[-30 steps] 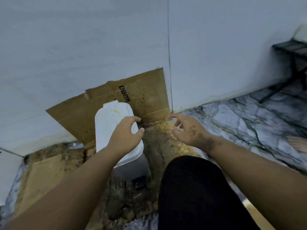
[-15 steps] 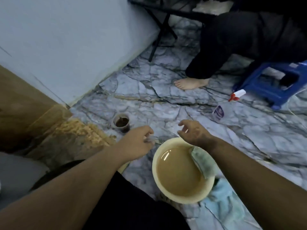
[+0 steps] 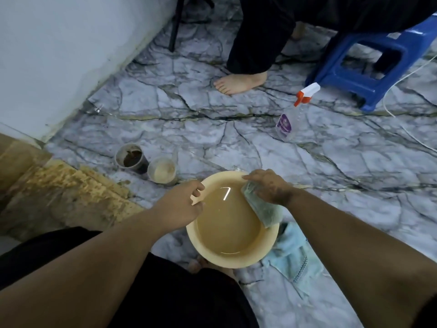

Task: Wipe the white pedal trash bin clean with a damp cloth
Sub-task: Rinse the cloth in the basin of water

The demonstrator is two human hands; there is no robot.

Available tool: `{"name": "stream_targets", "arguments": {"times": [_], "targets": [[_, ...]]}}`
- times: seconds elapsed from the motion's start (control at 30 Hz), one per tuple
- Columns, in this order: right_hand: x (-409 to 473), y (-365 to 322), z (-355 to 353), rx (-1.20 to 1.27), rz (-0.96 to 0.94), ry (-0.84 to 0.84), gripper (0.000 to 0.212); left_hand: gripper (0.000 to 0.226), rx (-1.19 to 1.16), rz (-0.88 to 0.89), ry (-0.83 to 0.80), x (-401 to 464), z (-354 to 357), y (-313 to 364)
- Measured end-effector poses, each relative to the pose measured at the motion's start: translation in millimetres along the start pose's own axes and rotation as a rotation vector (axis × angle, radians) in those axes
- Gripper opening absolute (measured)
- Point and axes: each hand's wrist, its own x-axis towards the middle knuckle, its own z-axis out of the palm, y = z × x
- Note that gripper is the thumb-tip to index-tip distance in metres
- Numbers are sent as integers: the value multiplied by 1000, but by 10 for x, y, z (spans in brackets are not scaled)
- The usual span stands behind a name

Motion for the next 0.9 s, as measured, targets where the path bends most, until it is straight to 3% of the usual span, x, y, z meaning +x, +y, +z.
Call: {"name": "stream_targets", "arguments": {"times": [0.2, 0.33, 0.6, 0.8, 0.9], "targets": [[23, 77, -13, -38, -32, 59, 42, 41, -50, -28, 16, -30, -35, -131], [-23, 95, -80, -156, -27, 110, 20, 40, -68, -18, 23, -78, -49, -129], [-404, -81, -427, -55, -153, 279, 25, 35, -175, 62, 86, -252, -135, 23], [-729, -852, -953, 70, -348, 452, 45, 33, -243, 146, 220, -647, -500, 75], [-777, -1358, -1264, 120, -541, 493, 49, 34, -287, 161, 331, -995, -784, 80]]}}
